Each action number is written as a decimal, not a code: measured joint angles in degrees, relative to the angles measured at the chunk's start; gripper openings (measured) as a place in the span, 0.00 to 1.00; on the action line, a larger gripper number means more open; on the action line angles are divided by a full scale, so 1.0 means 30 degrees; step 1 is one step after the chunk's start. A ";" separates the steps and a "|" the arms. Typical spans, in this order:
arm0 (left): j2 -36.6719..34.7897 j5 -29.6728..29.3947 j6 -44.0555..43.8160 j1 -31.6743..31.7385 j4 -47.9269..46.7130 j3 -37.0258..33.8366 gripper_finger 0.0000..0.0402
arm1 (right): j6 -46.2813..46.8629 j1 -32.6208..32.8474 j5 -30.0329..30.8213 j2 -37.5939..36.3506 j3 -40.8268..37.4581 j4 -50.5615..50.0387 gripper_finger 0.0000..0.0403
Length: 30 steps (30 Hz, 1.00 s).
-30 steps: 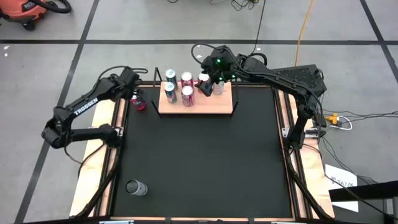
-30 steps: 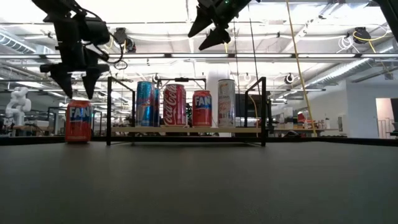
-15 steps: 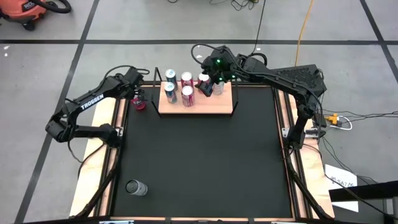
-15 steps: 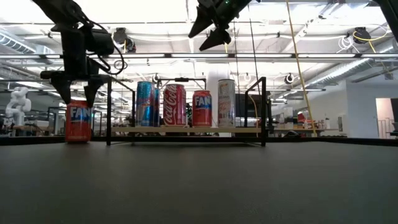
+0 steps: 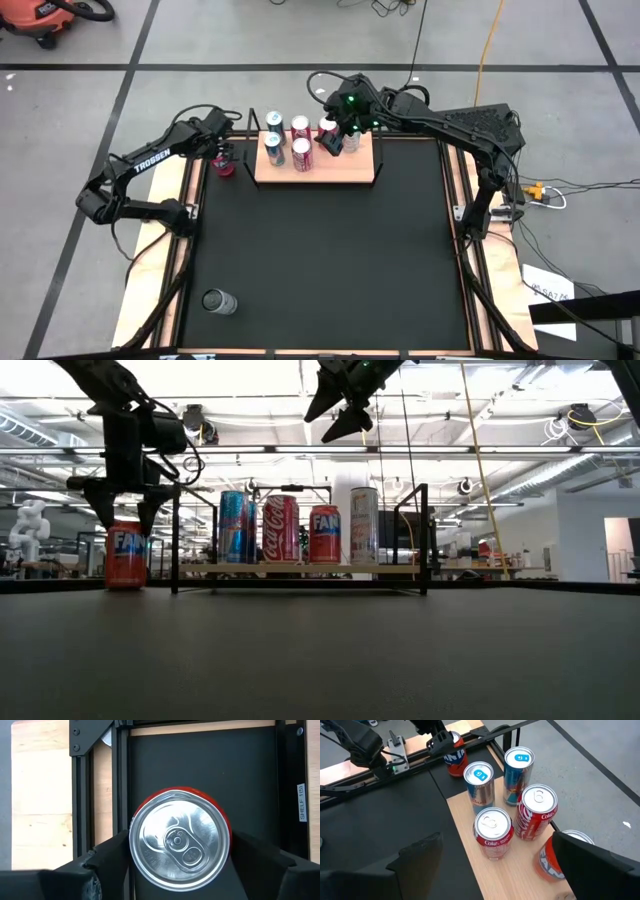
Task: Place canned beverage on shelf
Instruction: Put the red soda can on the shelf aligned with the other red soda can on the shelf
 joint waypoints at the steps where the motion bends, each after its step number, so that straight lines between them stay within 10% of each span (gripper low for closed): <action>1: 0.0007 0.0000 0.0000 0.0000 -0.0006 0.0000 0.74 | 0.0000 0.0000 0.0000 0.0000 0.0000 -0.0055 0.90; 30: -0.4852 0.0799 0.1580 -0.2352 -0.7751 0.6630 0.63 | 0.0158 0.0015 0.0022 -0.3629 -0.0015 -0.2168 0.90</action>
